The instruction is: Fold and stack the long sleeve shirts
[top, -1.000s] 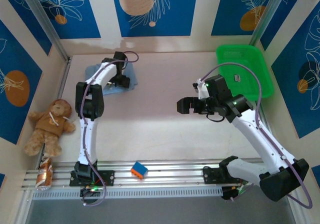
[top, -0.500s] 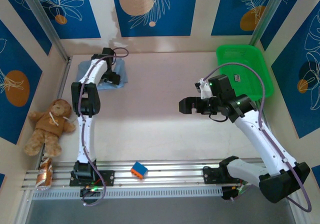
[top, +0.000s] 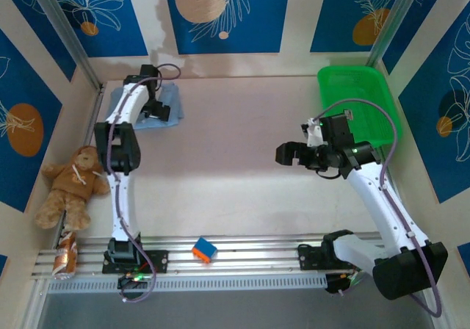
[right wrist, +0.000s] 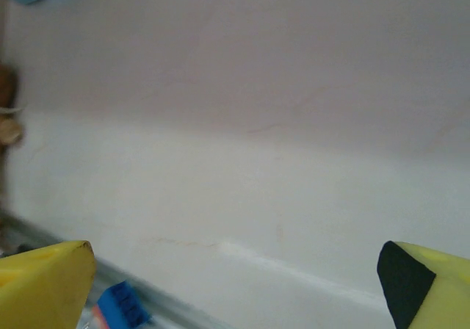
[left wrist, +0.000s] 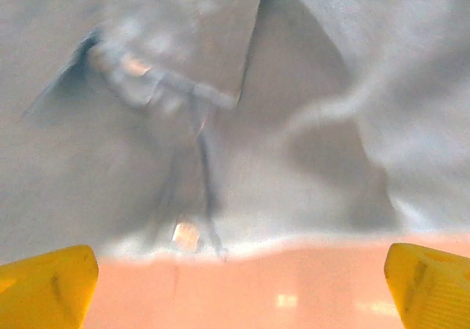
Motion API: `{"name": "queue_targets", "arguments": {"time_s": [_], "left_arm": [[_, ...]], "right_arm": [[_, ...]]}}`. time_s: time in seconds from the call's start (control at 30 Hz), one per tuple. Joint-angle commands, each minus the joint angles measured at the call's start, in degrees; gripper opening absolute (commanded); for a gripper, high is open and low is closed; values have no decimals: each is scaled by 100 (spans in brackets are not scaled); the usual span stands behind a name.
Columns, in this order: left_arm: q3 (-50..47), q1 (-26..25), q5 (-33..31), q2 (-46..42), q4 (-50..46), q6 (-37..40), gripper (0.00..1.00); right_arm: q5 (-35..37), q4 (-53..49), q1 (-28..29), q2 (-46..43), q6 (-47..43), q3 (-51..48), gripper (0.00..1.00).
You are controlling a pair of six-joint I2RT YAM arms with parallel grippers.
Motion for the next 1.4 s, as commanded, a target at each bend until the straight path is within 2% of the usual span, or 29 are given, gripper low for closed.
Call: {"name": "queue_targets", "arguments": {"time_s": [0.0,0.1,0.2,0.27,0.33,0.47,0.57,0.67,0.73,0.8,0.87,0.93,1.0,1.03,1.07,1.1,1.13,1.2,1.37], "left_arm": [[-1471,6,473,-2367,894,-651,100],[-3881,-39,863,-4433,2426,-1239,100],[-6275,-58,686,-6236,4211,-1698,100],[-7503,-67,545,-7015,5178,-1776,100],[-8563,-71,497,-7408,6248,-1768,100],[-9311,-134,210,-7222,7136,-1109,100],[-9887,-142,221,-6776,8507,-511,100],[-10465,-143,519,-5990,10227,-139,100],[-10693,-145,652,-5219,11435,-141,100],[-10743,-145,932,-4387,12410,-82,100],[-10610,-145,1176,-3664,13081,32,100],[-10334,-71,1277,-4233,11579,-47,100],[-10111,-18,1442,-3894,11765,-75,100],[-9903,39,1457,-4079,11033,-169,100],[-9732,79,1420,-4099,10630,-211,100],[-9775,69,1385,-3995,10944,-189,100],[-9786,74,1391,-4007,10920,-199,100],[-9785,65,1365,-3990,10967,-180,100],[-9820,65,1374,-4007,10981,-189,100]], "right_arm": [[887,278,-427,-293,-289,-445,99],[1735,906,-654,-617,105,-602,99],[2266,2652,-702,-1167,304,-1727,99],[2496,3769,-689,-1232,205,-2504,99],[2658,5164,-693,-1120,-206,-3406,99],[3034,6727,-729,-763,-858,-4218,99],[3127,8153,-870,-572,-1143,-4833,99],[2505,9077,-1161,-362,-1207,-5041,100],[2219,9643,-1179,97,-1307,-5054,99],[2054,10373,-1047,701,-1413,-5041,99],[2102,10654,-765,1286,-1763,-4789,99],[2119,10662,-652,1922,-1852,-4400,99],[2563,11414,-622,2748,-1726,-4296,99],[2921,11190,-651,2920,-1597,-4124,99],[2718,9772,-805,2611,-1368,-3719,99],[2153,9505,-1122,2519,-1164,-3528,99],[2031,10219,-1181,2651,-1169,-3794,99],[2368,9686,-1025,2549,-1239,-3622,99],[2634,9856,-937,2597,-1238,-3680,99]]}}
